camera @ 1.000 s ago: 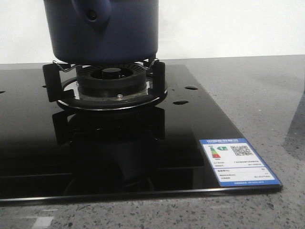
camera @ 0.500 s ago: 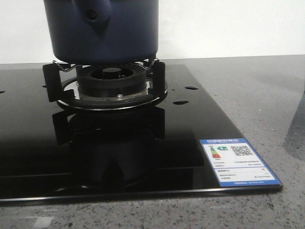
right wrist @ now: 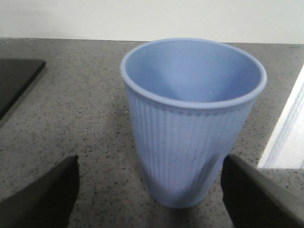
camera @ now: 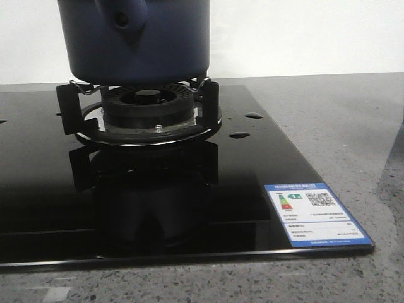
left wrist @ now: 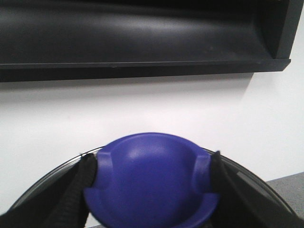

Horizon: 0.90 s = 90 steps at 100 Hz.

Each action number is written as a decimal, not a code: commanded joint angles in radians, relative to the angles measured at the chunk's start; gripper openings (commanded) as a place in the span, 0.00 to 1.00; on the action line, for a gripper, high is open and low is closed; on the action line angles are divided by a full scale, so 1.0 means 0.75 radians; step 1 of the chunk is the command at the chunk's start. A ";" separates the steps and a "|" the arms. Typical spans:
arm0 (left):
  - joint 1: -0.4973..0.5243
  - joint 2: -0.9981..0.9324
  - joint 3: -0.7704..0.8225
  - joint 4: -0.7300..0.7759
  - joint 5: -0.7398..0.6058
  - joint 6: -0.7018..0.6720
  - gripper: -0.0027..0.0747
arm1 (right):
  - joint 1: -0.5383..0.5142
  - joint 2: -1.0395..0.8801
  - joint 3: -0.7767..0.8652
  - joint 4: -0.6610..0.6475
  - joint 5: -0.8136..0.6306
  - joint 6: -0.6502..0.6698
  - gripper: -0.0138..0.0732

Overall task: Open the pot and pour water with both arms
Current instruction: 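Lift the blue cup with right gripper and carry it over the pot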

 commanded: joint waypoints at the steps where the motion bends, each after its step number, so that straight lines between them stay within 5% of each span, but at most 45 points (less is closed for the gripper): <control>1: 0.004 -0.036 -0.049 -0.001 -0.129 0.002 0.55 | -0.001 0.082 -0.033 0.011 -0.267 -0.016 0.80; 33: 0.004 -0.036 -0.049 -0.001 -0.129 0.002 0.55 | -0.001 0.309 -0.104 0.084 -0.472 -0.018 0.80; 90: 0.004 -0.036 -0.049 -0.001 -0.129 0.002 0.55 | -0.088 0.437 -0.193 0.036 -0.502 -0.022 0.80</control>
